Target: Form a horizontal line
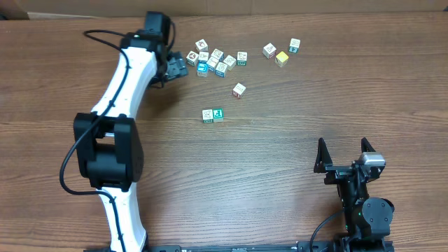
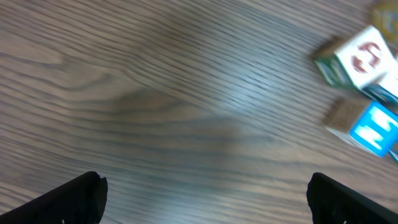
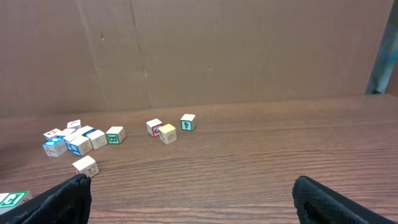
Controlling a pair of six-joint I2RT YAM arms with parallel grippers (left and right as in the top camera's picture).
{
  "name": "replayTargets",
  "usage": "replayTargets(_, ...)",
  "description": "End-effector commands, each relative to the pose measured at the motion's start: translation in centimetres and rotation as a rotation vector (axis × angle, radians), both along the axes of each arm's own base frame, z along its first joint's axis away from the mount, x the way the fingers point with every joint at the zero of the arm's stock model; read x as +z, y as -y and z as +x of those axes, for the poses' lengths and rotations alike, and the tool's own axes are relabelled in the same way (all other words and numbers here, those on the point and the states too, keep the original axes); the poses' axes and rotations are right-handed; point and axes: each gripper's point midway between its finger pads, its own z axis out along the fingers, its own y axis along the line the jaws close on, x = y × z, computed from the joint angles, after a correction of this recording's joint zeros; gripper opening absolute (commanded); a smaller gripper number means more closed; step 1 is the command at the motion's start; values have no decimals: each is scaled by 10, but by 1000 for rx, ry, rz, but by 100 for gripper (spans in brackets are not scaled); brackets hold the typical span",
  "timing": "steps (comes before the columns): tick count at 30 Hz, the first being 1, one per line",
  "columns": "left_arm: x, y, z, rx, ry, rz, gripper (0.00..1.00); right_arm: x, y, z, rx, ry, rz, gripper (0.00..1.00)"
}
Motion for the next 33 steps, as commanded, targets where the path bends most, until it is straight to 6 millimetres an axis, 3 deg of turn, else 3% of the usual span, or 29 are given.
replayTargets(1, 0, -5, 4, -7, 2, 15, 100, -3, -2, 0, 10, 1, -4, 100)
replayTargets(29, 0, -8, 4, -2, 2, 15, 100, -3, -2, 0, 10, 1, -4, 100)
replayTargets(33, 0, -8, 5, -2, 3, 15, 100, -2, -15, -1, 82, -9, 164, 100)
